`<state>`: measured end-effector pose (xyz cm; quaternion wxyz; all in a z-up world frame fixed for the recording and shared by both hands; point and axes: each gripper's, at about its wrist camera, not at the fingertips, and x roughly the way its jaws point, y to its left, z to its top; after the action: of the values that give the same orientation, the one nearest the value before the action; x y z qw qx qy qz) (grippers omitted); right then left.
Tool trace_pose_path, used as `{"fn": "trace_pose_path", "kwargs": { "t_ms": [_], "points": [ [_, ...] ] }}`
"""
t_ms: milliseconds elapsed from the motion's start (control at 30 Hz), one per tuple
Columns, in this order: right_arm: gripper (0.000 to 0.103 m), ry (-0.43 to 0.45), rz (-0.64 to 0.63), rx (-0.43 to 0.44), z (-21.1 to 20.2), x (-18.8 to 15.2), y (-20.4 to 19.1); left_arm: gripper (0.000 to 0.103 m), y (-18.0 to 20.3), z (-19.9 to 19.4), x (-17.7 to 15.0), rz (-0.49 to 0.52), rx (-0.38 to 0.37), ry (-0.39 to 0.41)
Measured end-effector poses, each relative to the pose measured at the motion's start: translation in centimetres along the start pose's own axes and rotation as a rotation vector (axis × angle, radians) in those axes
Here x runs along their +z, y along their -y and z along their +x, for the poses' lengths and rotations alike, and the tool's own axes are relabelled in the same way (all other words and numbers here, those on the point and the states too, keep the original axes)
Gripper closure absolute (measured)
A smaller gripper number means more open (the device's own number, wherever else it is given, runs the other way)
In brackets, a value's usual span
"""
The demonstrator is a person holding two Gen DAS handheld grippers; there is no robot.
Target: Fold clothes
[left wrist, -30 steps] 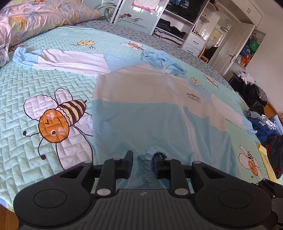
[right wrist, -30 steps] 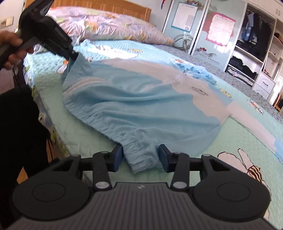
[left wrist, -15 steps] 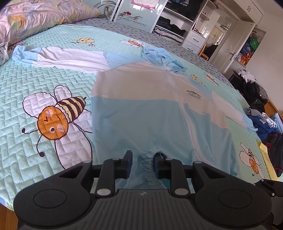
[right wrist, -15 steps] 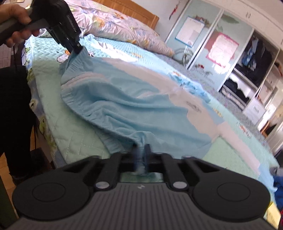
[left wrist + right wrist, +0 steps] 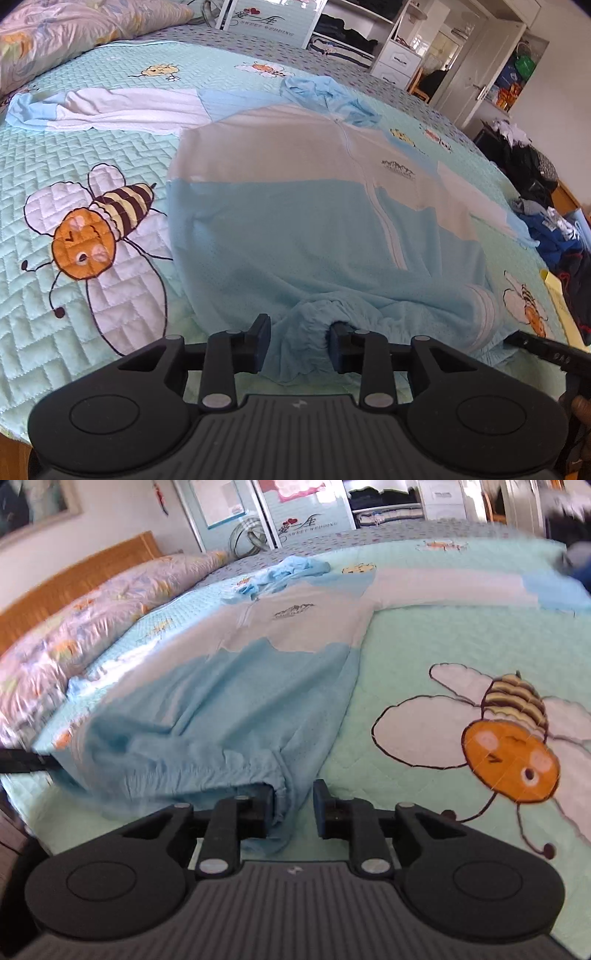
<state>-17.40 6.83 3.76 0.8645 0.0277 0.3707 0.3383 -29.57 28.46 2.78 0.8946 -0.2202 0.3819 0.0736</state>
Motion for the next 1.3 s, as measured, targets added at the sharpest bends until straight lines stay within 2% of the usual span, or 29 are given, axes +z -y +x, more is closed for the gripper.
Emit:
{"fn": "trace_pose_path", "kwargs": {
  "t_ms": [67, 100, 167, 333, 367, 400, 467, 567, 633, 800, 833, 867, 933, 1100, 1200, 1300],
  "points": [
    [0.067, -0.012, -0.018, -0.005, -0.2, 0.0, 0.0, 0.068, -0.1, 0.1, 0.2, -0.01, 0.002, 0.002],
    [0.064, -0.012, -0.065, -0.022, -0.7, -0.1, -0.4, 0.068, -0.3, 0.1, 0.2, -0.016, 0.002, 0.005],
    [0.051, -0.003, -0.159, -0.049, -1.8, -0.4, -1.2, 0.067, -0.5, 0.1, 0.3, -0.026, 0.001, 0.009],
    [0.048, 0.089, -0.388, -0.073, -4.5, -2.1, -3.6, 0.066, -0.6, 0.3, 0.3, -0.039, 0.002, 0.009],
    [0.047, 0.089, -0.393, -0.073, -4.6, -2.0, -3.8, 0.066, -0.6, 0.3, 0.3, -0.041, 0.001, 0.009],
    [0.045, 0.072, -0.341, -0.079, -4.3, -1.5, -3.1, 0.066, -0.6, 0.4, 0.4, -0.043, -0.001, 0.009],
    [0.042, 0.019, -0.16, -0.092, -3.2, -0.3, -0.5, 0.065, -0.6, 0.5, 0.5, -0.047, -0.005, 0.009],
    [0.041, -0.058, 0.087, -0.02, -1.8, 0.7, 3.1, 0.064, -0.3, 0.6, 0.5, -0.041, -0.006, 0.005],
    [0.041, -0.084, 0.049, 0.016, -1.9, 0.8, 2.6, 0.063, -0.3, 0.8, 0.5, -0.04, -0.004, 0.003],
    [0.041, -0.172, -0.238, -0.001, -2.4, 0.5, 0.2, 0.062, -0.4, 1.1, 0.6, -0.049, -0.006, 0.002],
    [0.041, -0.172, -0.248, 0.0, -2.9, 0.4, 0.4, 0.062, -0.4, 1.1, 0.5, -0.051, -0.005, 0.002],
    [0.041, -0.152, -0.2, 0.019, -3.5, 0.6, 1.0, 0.062, -0.4, 1.1, 0.5, -0.052, -0.005, 0.002],
    [0.041, -0.061, -0.058, 0.111, -4.9, 1.0, 2.6, 0.062, -0.4, 1.1, 0.4, -0.056, -0.004, 0.003],
    [0.039, 0.045, 0.025, 0.32, -6.4, 1.7, 2.4, 0.061, -0.7, 1.1, 0.5, -0.064, -0.004, -0.001],
    [0.039, -0.041, -0.085, 0.456, -4.9, 1.0, -1.2, 0.06, -0.7, 0.9, 0.5, -0.066, -0.008, 0.0],
    [0.039, -0.137, -0.13, 0.603, -2.1, 0.1, -4.8, 0.06, -0.7, 0.8, 0.3, -0.067, -0.007, -0.002]
  ]
}}
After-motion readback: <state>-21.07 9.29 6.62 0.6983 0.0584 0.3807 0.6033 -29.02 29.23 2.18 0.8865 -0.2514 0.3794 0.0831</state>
